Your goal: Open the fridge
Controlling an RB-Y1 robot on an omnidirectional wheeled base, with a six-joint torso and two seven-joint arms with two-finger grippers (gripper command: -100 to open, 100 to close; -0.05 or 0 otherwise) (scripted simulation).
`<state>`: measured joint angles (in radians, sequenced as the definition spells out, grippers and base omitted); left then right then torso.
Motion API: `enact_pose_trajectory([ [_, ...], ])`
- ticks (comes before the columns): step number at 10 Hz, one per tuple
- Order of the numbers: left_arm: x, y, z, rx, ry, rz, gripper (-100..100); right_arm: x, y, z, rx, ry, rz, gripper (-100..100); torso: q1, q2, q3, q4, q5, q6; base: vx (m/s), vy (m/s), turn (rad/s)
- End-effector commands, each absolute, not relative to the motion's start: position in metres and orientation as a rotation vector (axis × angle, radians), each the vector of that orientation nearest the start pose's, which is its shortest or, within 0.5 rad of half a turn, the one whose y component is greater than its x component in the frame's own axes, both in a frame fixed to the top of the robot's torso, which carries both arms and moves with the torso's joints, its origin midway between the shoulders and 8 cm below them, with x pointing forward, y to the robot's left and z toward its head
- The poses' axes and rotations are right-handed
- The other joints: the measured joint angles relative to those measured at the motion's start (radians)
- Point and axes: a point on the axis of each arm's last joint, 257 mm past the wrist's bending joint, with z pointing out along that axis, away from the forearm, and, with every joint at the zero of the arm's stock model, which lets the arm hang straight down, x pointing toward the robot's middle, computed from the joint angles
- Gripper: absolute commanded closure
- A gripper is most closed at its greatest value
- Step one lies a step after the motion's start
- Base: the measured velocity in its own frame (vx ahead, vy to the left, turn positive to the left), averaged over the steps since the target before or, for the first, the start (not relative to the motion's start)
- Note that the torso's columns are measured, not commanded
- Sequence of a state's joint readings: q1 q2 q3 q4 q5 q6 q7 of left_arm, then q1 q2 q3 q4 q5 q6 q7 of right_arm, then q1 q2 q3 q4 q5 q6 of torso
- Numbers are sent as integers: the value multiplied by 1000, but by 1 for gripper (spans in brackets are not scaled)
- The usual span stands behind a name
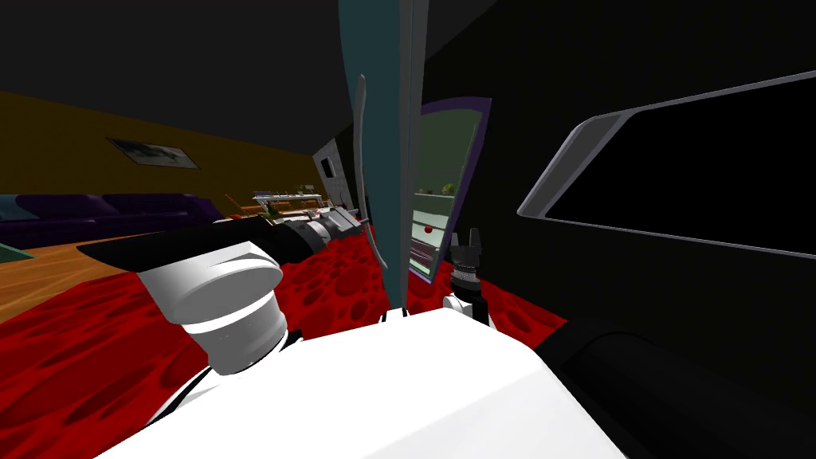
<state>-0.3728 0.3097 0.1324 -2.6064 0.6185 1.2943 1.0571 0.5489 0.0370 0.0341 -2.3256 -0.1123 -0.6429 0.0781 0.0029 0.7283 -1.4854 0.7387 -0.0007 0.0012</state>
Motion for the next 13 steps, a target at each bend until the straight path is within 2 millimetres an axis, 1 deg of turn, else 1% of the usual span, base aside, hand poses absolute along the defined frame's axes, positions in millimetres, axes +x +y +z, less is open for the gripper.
enact_pose_trajectory([
  [1,420,104,99,-1750,1208,-2206,100,303,-289,54,618,422,1331,0,-5,-2,-1,-1,-1,0,15,319,-47],
  [2,416,95,99,-1743,1241,-2223,100,303,-289,54,618,422,1332,0,-9,-2,-1,-2,-2,1,-10,354,-118],
  [3,416,95,99,-1743,1241,-2223,100,303,-289,54,618,422,1332,0,-9,0,1,-2,-3,3,-30,327,-55],
  [4,412,87,100,-1735,1275,-2239,100,303,-289,54,618,422,1332,0,-12,2,3,-2,-3,2,-20,313,-56],
  [5,412,87,100,-1735,1275,-2239,100,303,-289,54,618,422,1332,0,-14,4,5,-1,-4,4,-11,253,-41],
  [6,408,79,100,-1727,1309,-2256,100,303,-289,54,618,422,1332,0,-17,7,7,-1,-5,3,-8,292,-77],
  [7,408,79,100,-1727,1309,-2256,100,303,-289,54,618,422,1332,0,-16,9,9,-2,-6,6,-3,269,-34],
  [8,404,71,100,-1719,1343,-2272,100,303,-289,54,618,422,1332,0,-19,11,12,-1,-6,5,-3,250,-107],
  [9,404,71,100,-1719,1343,-2272,100,303,-289,54,618,422,1332,0,-22,13,13,-1,-8,7,-5,230,-60],
  [10,399,63,100,-1710,1377,-2288,100,303,-289,54,618,422,1332,0,-24,13,13,-1,-8,6,-4,262,-45],
  [11,399,63,100,-1710,1377,-2288,100,303,-289,54,618,422,1332,0,-22,13,13,-1,-8,8,1,285,-40],
  [12,401,67,100,-1712,1357,-2284,100,303,-289,54,618,422,1332,0,-17,11,11,-1,-5,4,-2,130,-10],
  [13,411,69,92,-1756,1353,-2266,-100,303,-289,54,619,422,1332,0,-16,10,10,-1,-3,1,-2,26,1],
])
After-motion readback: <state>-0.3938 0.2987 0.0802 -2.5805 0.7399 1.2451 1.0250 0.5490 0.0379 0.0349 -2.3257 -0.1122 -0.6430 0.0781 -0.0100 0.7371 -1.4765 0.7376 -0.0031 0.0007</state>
